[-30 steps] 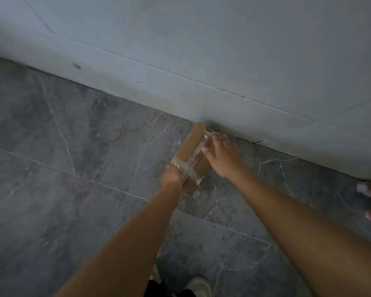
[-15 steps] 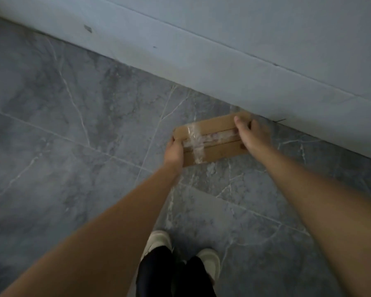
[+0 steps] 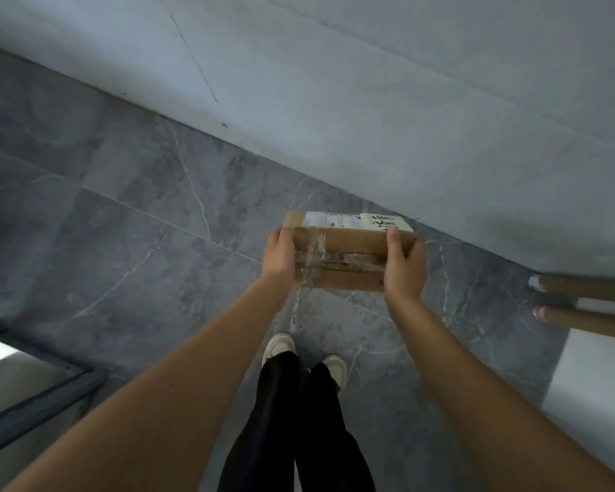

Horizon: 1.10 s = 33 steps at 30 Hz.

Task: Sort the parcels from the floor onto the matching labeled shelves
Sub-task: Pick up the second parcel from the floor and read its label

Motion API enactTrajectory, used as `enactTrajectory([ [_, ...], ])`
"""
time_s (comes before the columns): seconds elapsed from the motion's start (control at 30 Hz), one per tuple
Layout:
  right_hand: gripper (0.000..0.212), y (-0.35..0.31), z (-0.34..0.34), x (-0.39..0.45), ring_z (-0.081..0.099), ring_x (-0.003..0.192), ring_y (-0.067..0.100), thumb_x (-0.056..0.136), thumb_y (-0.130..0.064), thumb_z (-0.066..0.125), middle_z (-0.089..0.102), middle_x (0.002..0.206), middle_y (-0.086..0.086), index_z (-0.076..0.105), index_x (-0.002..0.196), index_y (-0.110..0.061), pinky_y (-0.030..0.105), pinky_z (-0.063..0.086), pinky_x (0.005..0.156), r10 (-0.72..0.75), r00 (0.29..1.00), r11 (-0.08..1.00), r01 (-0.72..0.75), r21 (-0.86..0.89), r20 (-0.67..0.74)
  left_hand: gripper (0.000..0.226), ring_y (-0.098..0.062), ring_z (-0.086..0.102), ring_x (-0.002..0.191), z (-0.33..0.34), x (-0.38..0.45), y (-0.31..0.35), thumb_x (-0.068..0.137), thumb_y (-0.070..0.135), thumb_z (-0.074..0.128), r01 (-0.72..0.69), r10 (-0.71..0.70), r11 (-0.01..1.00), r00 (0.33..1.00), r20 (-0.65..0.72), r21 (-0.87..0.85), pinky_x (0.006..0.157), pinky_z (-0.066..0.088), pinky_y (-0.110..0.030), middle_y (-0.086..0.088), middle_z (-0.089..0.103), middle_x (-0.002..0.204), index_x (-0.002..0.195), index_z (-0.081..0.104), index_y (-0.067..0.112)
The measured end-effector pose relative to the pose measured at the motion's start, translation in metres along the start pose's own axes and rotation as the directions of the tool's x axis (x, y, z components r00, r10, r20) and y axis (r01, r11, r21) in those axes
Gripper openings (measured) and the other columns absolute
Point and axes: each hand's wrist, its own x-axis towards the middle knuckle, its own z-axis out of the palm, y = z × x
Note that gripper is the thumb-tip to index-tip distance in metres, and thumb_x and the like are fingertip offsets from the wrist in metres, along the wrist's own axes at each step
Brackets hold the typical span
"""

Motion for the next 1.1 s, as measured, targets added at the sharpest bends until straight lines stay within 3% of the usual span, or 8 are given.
enactTrajectory([
  [0.17,0.051,-0.113,-0.068,-0.094,0.054,0.129,0.026,0.101,-0.046,0.052,0.057,0.139,0.008,0.051,0.140,-0.013,0.035,0.042,0.105,-0.034,0.999,0.995,0.038,0.090,-0.040,0.044,-0.025,0.047,0.108,-0.032,-0.133,0.112,0.106,0.036,0.028,-0.099,0.099,0.995,0.995,-0.006,0.030,0.088,0.036,-0.035,-0.008,0.049,0.129,0.143,0.039,0.015],
  [0.43,0.047,-0.285,-0.173,-0.204,0.053,0.125,0.026,0.104,-0.040,0.049,0.055,0.137,0.010,0.049,0.143,-0.014,0.025,0.035,0.091,-0.258,0.963,0.949,0.267,0.168,-0.075,0.040,-0.024,0.048,0.103,-0.074,-0.305,0.245,0.104,0.044,0.034,-0.273,0.273,0.962,0.962,0.002,-0.010,0.093,0.041,-0.038,-0.009,0.049,0.118,0.130,0.043,0.016],
  [0.5,0.045,-0.313,-0.193,-0.225,0.055,0.120,0.025,0.104,-0.039,0.050,0.056,0.131,0.009,0.051,0.141,-0.015,0.025,0.036,0.090,-0.304,0.947,0.924,0.320,0.207,-0.107,0.028,-0.024,0.049,0.102,-0.079,-0.338,0.266,0.104,0.042,0.036,-0.337,0.337,0.941,0.941,0.003,-0.035,0.093,0.043,-0.038,-0.009,0.049,0.114,0.119,0.043,0.018],
  [0.63,0.036,-0.352,-0.228,-0.265,0.052,0.107,0.015,0.103,-0.037,0.050,0.052,0.109,-0.006,0.053,0.135,-0.020,0.012,0.038,0.075,-0.375,0.913,0.862,0.407,0.301,-0.161,0.033,-0.029,0.055,0.112,-0.088,-0.395,0.299,0.104,0.041,0.037,-0.449,0.450,0.893,0.893,0.019,-0.024,0.105,0.044,-0.046,-0.012,0.054,0.123,0.125,0.046,0.018],
  [0.77,0.022,-0.371,-0.251,-0.301,0.053,0.113,0.020,0.103,-0.041,0.050,0.049,0.107,-0.012,0.052,0.123,-0.034,0.027,0.042,0.083,-0.406,0.886,0.787,0.463,0.407,-0.223,0.025,-0.029,0.055,0.109,-0.098,-0.441,0.324,0.103,0.043,0.039,-0.535,0.538,0.842,0.842,0.041,-0.074,0.093,0.047,-0.039,-0.007,0.056,0.115,0.118,0.045,0.024],
  [0.87,0.037,-0.391,-0.262,-0.330,0.054,0.117,0.022,0.089,-0.057,0.046,0.049,0.108,-0.018,0.054,0.119,-0.039,0.041,0.049,0.095,-0.414,0.866,0.719,0.500,0.483,-0.281,0.028,-0.028,0.057,0.106,-0.102,-0.470,0.340,0.099,0.046,0.046,-0.586,0.592,0.803,0.805,0.044,-0.108,0.088,0.048,-0.039,-0.006,0.058,0.111,0.116,0.049,0.023],
  [0.97,0.060,-0.414,-0.274,-0.355,0.051,0.121,0.023,0.084,-0.055,0.046,0.050,0.120,-0.002,0.056,0.133,-0.021,0.036,0.045,0.097,-0.417,0.829,0.645,0.558,0.522,-0.371,0.022,-0.024,0.054,0.104,-0.103,-0.498,0.353,0.100,0.041,0.047,-0.636,0.647,0.757,0.762,0.035,-0.150,0.079,0.047,-0.037,-0.002,0.058,0.110,0.114,0.050,0.024],
  [1.1,0.041,-0.437,-0.290,-0.373,0.051,0.122,0.022,0.099,-0.036,0.056,0.044,0.122,-0.003,0.054,0.135,-0.018,0.032,0.044,0.097,-0.422,0.797,0.575,0.603,0.553,-0.431,0.021,-0.021,0.047,0.104,-0.108,-0.526,0.367,0.097,0.048,0.048,-0.631,0.658,0.743,0.750,0.071,-0.224,0.077,0.039,-0.041,0.006,0.055,0.108,0.112,0.051,0.033],
])
